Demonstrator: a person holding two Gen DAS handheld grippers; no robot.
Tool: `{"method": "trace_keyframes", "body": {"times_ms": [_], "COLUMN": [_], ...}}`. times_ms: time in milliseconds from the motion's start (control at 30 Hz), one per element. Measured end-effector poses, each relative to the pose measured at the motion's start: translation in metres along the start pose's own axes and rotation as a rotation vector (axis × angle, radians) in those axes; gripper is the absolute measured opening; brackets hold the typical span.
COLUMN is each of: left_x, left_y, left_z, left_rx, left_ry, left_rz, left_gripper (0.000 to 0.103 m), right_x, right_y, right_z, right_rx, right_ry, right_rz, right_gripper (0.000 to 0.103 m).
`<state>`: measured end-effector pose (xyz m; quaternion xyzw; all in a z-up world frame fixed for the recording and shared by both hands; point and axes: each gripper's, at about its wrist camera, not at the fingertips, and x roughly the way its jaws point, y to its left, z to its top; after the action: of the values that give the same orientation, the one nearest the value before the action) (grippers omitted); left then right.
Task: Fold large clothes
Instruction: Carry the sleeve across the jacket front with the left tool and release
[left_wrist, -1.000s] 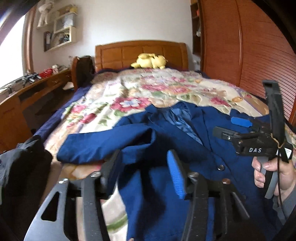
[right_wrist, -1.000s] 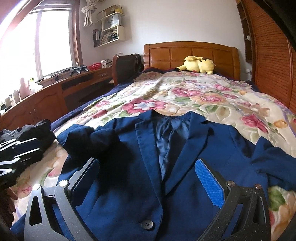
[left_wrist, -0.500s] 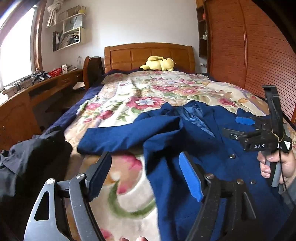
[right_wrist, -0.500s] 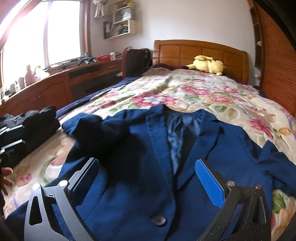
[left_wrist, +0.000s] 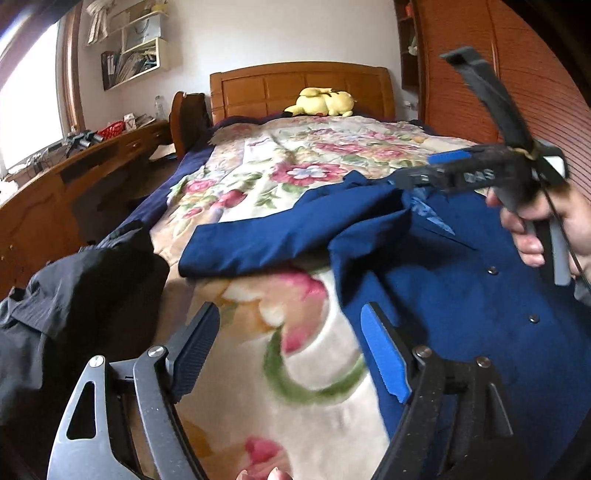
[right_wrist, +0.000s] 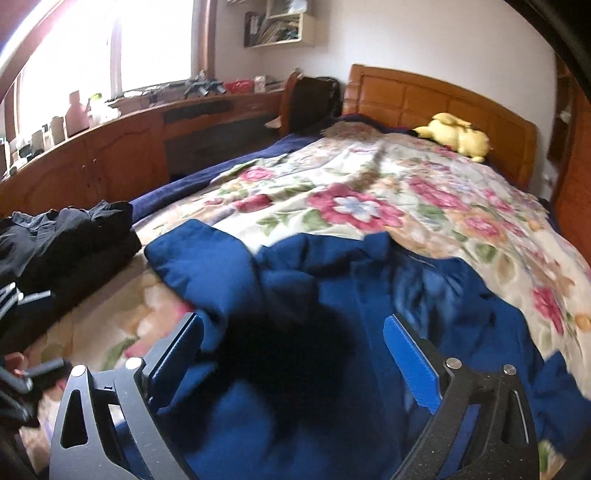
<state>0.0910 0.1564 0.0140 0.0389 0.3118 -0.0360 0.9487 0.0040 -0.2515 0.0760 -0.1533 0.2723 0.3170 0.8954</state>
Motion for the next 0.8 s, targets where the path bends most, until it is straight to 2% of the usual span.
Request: {"method": "trace_keyframes", "body": {"times_ms": [67,133,300,367,433,533,667,733,800], "left_x": [0.001,0.001,0.001,0.002,0.002,0.002,0.001,0.0,-0.001], "left_y": [0.008,0.014,0.023,0.026,0.028,0.028,0.027,0.025,0.022], "left_z": [-0.002,-0.003,-0.005,-0.006,-0.006,-0.007,-0.007,-0.006,-0.003], "left_rx": [-0.018,-0.031,-0.052,-0.062,-0.07,-0.07,-0.078,-0.079,-0.075], "left_ry": [0.003,0.004,0.0,0.001,0.004,0.002,-0.004,-0.008,-0.018], "left_rz": [-0.013,-0.016,-0.025,-0.025,-0.035,-0.03,-0.04,-0.051,-0.057], "left_gripper": [0.08,0.08,0.08,0.08,0.08,0.081,0.081,0.081,0.082], "right_x": [0.017,0.034,0.063,0.071,0.073,0.061,0.016,-0.006,-0.017], "right_y": [0.007,0.013,0.028,0.031,0.031,0.033,0.028,0.019,0.009], "right_z": [0.01,0.017,0.023,0.024,0.027,0.031,0.025,0.012,-0.004], "right_rx": [-0.013,-0.028,-0.101,-0.121,-0.133,-0.136,-0.096,-0.039,0.011], "right_ry": [0.039,0.084,0.176,0.206,0.208,0.141,-0.032,-0.085,-0.084], "right_rz": [0.017,0.038,0.047,0.037,0.021,0.019,0.001,-0.043,-0.081], "right_gripper": [0.091,0.08,0.062,0.049,0.022,0.009,0.009,0.009,0.009]}}
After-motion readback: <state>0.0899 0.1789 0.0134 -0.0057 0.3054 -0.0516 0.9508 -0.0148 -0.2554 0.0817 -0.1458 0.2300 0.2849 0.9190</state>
